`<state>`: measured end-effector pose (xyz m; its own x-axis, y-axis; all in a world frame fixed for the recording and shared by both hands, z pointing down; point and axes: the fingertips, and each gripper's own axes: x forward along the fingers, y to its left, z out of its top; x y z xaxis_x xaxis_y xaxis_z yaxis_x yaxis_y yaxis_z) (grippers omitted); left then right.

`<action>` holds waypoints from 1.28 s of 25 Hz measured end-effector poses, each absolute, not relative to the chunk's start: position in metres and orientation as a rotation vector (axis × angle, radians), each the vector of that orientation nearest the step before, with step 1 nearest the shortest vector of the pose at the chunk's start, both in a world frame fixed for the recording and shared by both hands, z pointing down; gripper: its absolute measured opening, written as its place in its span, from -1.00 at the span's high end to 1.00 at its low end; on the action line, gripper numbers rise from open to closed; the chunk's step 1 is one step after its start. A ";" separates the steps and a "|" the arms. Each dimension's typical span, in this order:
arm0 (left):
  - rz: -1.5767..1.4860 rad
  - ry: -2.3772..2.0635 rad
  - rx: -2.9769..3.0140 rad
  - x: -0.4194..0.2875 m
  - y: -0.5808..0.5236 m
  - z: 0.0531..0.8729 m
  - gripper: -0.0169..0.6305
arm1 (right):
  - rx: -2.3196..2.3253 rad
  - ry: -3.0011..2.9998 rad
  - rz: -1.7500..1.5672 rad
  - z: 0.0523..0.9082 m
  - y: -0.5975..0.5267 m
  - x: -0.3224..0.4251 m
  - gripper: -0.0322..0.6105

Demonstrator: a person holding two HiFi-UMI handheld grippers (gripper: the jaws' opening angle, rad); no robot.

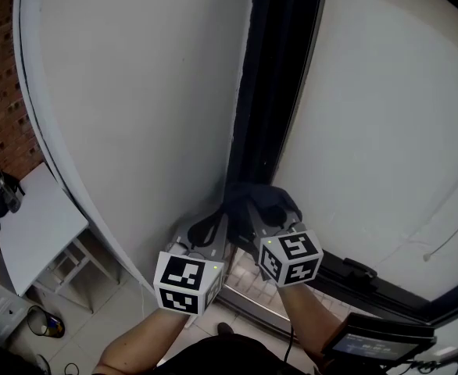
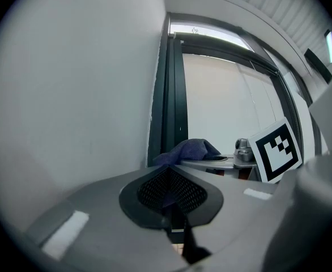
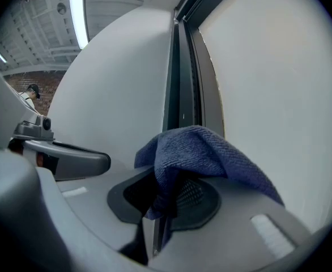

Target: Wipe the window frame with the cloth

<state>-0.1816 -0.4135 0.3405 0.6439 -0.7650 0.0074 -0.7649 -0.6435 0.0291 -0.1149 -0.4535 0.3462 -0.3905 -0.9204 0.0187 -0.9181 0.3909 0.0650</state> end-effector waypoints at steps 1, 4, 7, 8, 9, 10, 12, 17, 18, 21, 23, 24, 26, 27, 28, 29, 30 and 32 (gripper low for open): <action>-0.017 -1.307 2.829 -0.179 -0.413 0.336 0.97 | 1.702 -2.580 -0.080 0.340 -0.453 -0.115 0.70; -0.056 -1.306 2.848 -0.173 -0.414 0.316 0.97 | 1.692 -2.584 -0.126 0.323 -0.454 -0.115 0.70; -0.103 -1.310 2.861 -0.172 -0.414 0.295 0.97 | 1.690 -2.590 -0.164 0.306 -0.453 -0.116 0.70; -0.111 -1.307 2.867 -0.172 -0.413 0.289 0.97 | 1.693 -2.595 -0.178 0.300 -0.451 -0.115 0.70; -0.117 -1.306 2.875 -0.171 -0.412 0.283 0.97 | 1.697 -2.600 -0.192 0.294 -0.451 -0.114 0.70; -0.119 -1.310 2.886 -0.170 -0.411 0.277 0.97 | 1.698 -2.606 -0.207 0.287 -0.450 -0.113 0.70; -0.121 -1.320 2.905 -0.168 -0.413 0.267 0.97 | 1.692 -2.614 -0.238 0.275 -0.451 -0.111 0.70; -0.172 -1.327 2.928 -0.165 -0.418 0.242 0.97 | 1.676 -2.622 -0.322 0.244 -0.451 -0.112 0.70; -0.184 -1.331 2.934 -0.165 -0.420 0.235 0.97 | 1.671 -2.624 -0.338 0.237 -0.452 -0.112 0.70; -0.213 -1.344 2.953 -0.162 -0.428 0.216 0.97 | 1.656 -2.627 -0.389 0.219 -0.458 -0.113 0.70; -0.240 -1.358 2.963 -0.162 -0.431 0.203 0.97 | 1.656 -2.631 -0.421 0.206 -0.459 -0.113 0.70; -0.260 -1.366 2.965 -0.163 -0.431 0.195 0.97 | 1.660 -2.633 -0.432 0.201 -0.459 -0.113 0.70; -0.317 -1.380 2.960 -0.168 -0.428 0.181 0.97 | 1.674 -2.629 -0.449 0.191 -0.456 -0.114 0.70; -0.348 -1.385 2.959 -0.170 -0.426 0.174 0.97 | 1.681 -2.625 -0.462 0.187 -0.454 -0.114 0.70; -0.372 -1.394 2.963 -0.172 -0.424 0.166 0.97 | 1.685 -2.623 -0.478 0.182 -0.453 -0.114 0.70; -0.387 -1.407 2.968 -0.173 -0.423 0.160 0.97 | 1.684 -2.624 -0.496 0.176 -0.452 -0.114 0.70; -0.393 -1.418 2.975 -0.172 -0.424 0.155 0.97 | 1.680 -2.628 -0.511 0.171 -0.452 -0.114 0.70; -0.395 -1.436 2.987 -0.172 -0.426 0.147 0.97 | 1.671 -2.633 -0.544 0.159 -0.453 -0.114 0.70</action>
<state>-0.1719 -0.4263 0.1466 0.6056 -0.7395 -0.2939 -0.7857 -0.6142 -0.0735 -0.1139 -0.4528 0.1594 -0.4426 -0.8738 -0.2013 -0.8821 0.3839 0.2731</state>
